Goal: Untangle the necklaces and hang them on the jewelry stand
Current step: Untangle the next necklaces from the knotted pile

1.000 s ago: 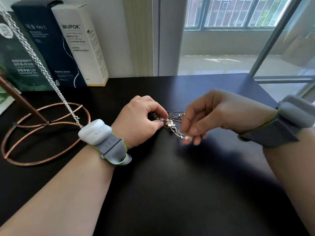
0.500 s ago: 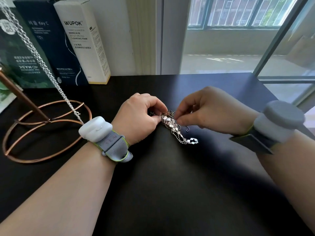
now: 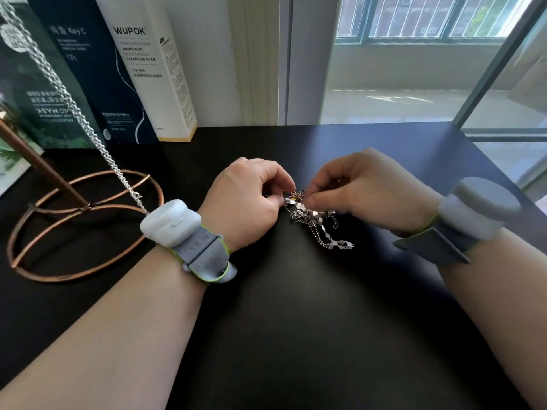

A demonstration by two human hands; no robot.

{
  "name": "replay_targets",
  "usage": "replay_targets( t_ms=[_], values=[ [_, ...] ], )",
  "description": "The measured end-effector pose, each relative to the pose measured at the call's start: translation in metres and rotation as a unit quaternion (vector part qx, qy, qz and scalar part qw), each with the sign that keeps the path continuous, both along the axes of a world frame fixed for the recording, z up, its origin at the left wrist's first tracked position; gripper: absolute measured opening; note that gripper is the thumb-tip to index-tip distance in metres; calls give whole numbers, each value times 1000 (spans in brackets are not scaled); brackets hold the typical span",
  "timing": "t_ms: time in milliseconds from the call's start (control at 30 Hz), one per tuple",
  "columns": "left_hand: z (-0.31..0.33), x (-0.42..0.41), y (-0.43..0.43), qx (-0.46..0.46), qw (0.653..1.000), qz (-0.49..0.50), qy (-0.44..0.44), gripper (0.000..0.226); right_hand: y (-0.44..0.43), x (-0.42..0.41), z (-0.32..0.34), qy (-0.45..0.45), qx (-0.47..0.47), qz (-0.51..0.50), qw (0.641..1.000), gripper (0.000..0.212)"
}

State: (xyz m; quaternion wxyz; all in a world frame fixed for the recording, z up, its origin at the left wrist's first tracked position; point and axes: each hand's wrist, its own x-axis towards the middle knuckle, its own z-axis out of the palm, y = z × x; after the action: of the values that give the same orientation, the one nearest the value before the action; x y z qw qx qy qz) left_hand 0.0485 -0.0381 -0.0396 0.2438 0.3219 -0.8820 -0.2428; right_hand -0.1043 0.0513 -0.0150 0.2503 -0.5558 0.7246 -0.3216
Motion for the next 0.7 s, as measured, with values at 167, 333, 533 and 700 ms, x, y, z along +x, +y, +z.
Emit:
replay_targets(
  t_ms=[167,333,533,700],
  values=[
    [0,-1,1,10,1000,6,11,20,13,1,9,-89,19,79,993,8],
    [3,0,2,14,999,18,35,19,15,-1,9,-19,42,94,994,8],
    [2,-3,1,0,999,37,24,9,1,-14,0,69,-22,-17,997,12],
    [1,-3,0,-2,999,46,1,14,-13,1,-8,196,-33,12,980,3]
  ],
)
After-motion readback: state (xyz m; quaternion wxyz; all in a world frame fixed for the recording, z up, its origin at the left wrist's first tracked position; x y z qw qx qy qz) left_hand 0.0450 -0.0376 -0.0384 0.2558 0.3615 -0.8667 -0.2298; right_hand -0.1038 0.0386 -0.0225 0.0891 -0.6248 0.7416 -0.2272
